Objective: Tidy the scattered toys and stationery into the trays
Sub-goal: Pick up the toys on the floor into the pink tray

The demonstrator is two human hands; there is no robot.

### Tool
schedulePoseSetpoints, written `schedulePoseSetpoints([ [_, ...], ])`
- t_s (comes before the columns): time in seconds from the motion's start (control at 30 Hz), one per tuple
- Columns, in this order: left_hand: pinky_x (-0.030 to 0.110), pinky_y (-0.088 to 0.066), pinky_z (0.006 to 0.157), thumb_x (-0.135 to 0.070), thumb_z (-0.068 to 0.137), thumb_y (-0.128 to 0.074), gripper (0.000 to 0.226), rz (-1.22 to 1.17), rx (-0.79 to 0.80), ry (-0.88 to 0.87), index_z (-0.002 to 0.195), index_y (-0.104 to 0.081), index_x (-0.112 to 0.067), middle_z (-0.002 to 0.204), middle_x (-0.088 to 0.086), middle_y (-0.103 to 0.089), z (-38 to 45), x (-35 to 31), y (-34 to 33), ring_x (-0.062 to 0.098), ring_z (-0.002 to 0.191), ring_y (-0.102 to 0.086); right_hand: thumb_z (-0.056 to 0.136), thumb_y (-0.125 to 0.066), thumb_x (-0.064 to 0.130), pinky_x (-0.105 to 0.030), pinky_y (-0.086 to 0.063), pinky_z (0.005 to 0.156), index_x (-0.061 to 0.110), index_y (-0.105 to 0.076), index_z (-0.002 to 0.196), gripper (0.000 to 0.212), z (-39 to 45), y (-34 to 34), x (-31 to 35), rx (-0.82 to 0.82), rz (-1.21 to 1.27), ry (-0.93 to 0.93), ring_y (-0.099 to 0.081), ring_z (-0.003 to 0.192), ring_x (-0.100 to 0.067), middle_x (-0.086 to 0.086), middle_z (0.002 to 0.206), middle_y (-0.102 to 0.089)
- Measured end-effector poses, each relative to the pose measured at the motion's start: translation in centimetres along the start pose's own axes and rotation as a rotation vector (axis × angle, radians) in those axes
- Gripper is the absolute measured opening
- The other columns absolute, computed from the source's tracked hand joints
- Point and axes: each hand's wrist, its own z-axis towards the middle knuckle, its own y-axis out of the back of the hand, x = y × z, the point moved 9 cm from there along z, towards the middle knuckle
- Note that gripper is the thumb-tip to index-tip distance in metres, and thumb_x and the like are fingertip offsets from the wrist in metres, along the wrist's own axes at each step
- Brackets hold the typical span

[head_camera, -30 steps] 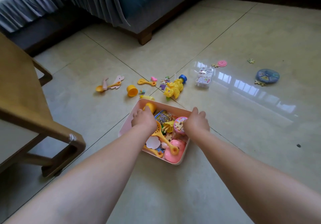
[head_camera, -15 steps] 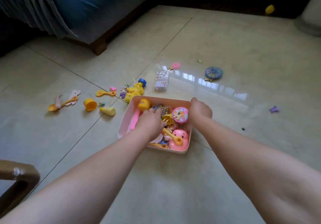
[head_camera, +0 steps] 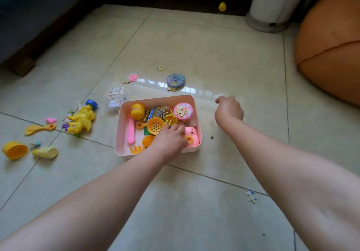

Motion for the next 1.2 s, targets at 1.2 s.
schedulePoseSetpoints([
  [1.2,0.032,-0.042,0.063,-0.01,0.088,-0.058,0.013,-0.418,0.181,-0.631,0.101,-0.059,-0.006,0.106,0.011,-0.047,2.6,-21.3,-0.5,0.029,0.079,-0.054,0.089,-0.058,0.014,-0.026,-0.051,0.08,0.02,-0.068,0.097,0.014,-8.1,-1.4,-12.7,0.102,0.451,-0.035,-0.066,0.089,-0.014,0.002,0.087,-0.072],
])
